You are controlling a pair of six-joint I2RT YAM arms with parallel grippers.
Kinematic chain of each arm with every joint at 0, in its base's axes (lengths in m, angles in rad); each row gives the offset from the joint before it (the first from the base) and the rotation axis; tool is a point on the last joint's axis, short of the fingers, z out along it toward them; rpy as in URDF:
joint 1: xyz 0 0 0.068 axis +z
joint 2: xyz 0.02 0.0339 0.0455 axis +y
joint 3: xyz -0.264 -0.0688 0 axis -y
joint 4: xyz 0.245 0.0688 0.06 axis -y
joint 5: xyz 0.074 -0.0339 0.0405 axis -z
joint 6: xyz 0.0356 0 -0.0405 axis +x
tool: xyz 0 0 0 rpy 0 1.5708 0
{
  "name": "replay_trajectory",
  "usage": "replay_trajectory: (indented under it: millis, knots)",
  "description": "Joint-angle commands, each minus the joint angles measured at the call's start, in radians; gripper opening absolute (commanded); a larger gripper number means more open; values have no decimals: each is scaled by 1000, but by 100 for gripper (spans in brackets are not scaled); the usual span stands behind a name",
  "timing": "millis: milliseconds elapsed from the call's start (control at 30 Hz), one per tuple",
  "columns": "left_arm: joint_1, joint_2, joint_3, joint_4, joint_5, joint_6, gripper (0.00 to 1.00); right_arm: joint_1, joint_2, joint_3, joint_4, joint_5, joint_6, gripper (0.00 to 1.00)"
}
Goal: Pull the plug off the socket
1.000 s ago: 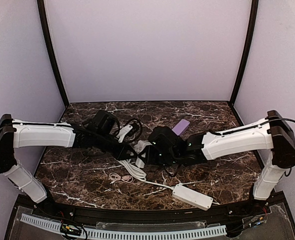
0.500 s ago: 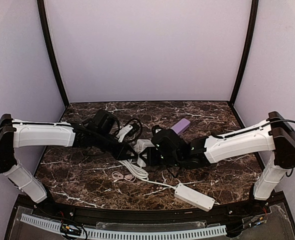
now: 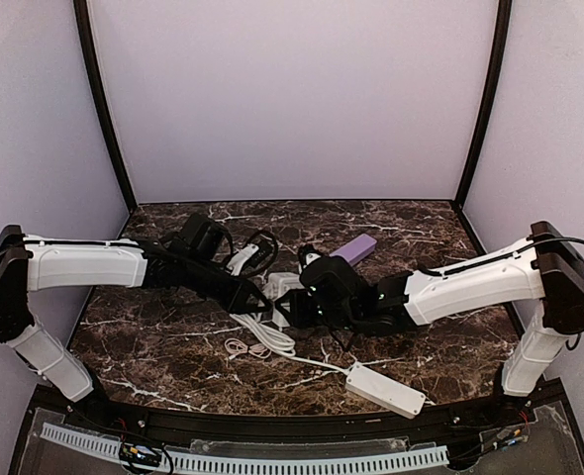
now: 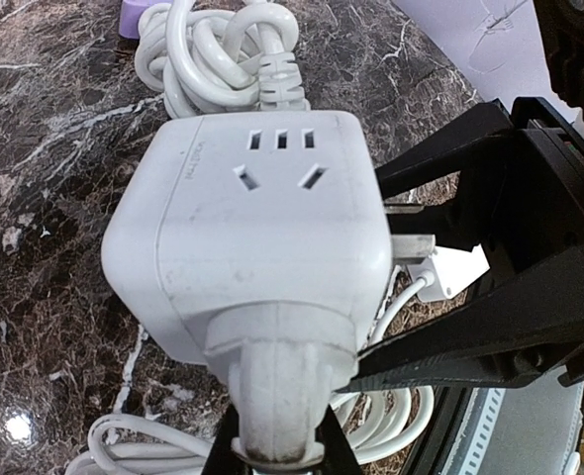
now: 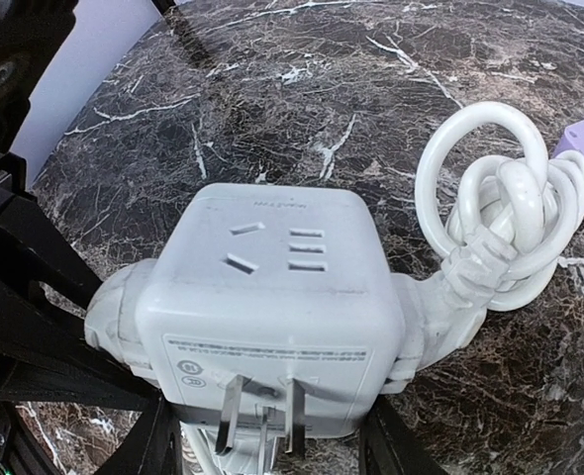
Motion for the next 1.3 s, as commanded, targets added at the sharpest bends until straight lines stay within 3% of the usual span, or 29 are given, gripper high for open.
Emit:
replay_trajectory:
  millis: [0, 600, 900, 1133, 1267]
  knots:
    - [-24, -72, 31, 72, 167, 27, 1, -33, 20, 44, -157, 166, 112, 0]
    - [-117, -66, 35, -16, -51, 150, 1, -94, -85, 103, -193, 67, 220, 0]
    - [-118, -82, 59, -40, 27, 164, 1, -80, -84, -6, -40, 83, 34, 0]
    - [-83, -96, 72, -37, 170, 162, 1, -64, -81, -61, 6, 127, -159, 0]
    - [-71, -88, 75, -32, 201, 152, 1, -62, -84, -71, 10, 125, -182, 0]
